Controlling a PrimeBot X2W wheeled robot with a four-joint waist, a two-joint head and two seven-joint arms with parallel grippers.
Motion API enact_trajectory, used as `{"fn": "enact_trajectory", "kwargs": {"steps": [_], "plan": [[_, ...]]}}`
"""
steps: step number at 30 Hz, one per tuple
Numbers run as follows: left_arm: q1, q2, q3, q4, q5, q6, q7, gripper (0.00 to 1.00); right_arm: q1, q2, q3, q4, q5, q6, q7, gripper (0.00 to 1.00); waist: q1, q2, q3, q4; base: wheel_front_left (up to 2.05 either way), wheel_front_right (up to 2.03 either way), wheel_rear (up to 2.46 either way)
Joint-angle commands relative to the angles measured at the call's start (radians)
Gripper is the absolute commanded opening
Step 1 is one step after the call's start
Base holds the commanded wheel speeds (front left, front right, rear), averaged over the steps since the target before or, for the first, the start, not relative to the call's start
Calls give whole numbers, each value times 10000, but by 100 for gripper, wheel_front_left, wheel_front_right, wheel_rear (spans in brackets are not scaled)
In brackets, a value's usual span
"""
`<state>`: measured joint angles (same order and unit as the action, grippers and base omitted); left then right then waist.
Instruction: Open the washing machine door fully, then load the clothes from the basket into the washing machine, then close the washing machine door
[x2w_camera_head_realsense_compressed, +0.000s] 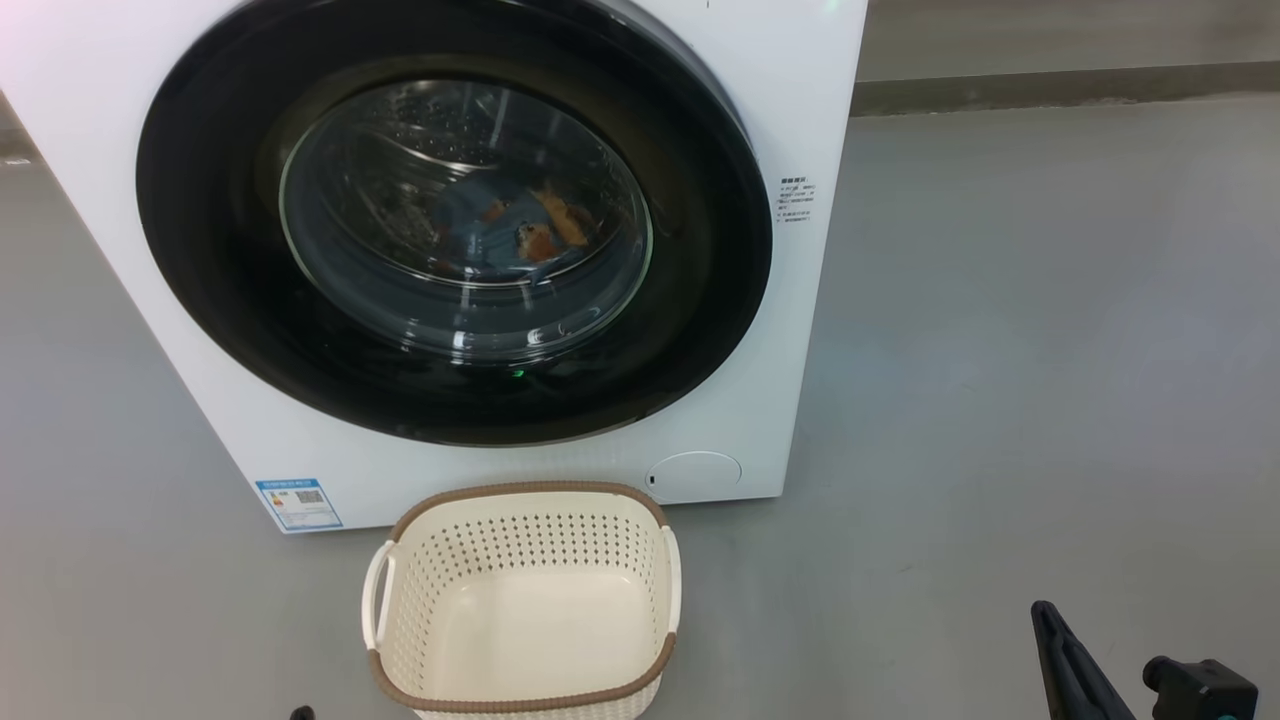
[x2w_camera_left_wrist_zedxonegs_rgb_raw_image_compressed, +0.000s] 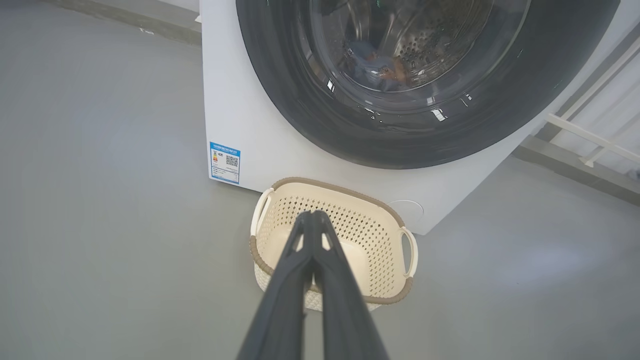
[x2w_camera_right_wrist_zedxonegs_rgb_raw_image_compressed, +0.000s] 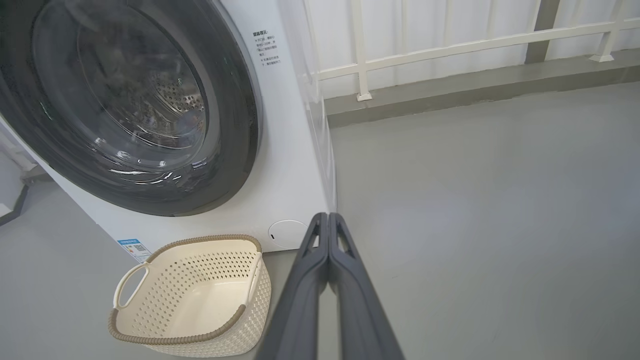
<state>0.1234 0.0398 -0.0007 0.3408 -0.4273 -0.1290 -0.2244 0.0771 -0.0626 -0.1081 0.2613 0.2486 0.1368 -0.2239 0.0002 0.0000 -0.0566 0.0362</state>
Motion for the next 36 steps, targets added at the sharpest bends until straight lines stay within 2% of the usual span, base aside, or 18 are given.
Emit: {"fn": "enact_trajectory", "kwargs": {"steps": [1, 36], "plan": [[-344, 102, 117, -265, -291, -2, 75, 0, -319, -45, -12, -242, 311, -8, 55, 0, 0, 0, 13, -5, 0, 0, 0], [-940, 103, 426, -474, -3766, -6, 1069, 0, -779, 6, -18, -224, 4321, -24, 1047, 0, -1, 0, 191, -112, 0, 0, 0]]}}
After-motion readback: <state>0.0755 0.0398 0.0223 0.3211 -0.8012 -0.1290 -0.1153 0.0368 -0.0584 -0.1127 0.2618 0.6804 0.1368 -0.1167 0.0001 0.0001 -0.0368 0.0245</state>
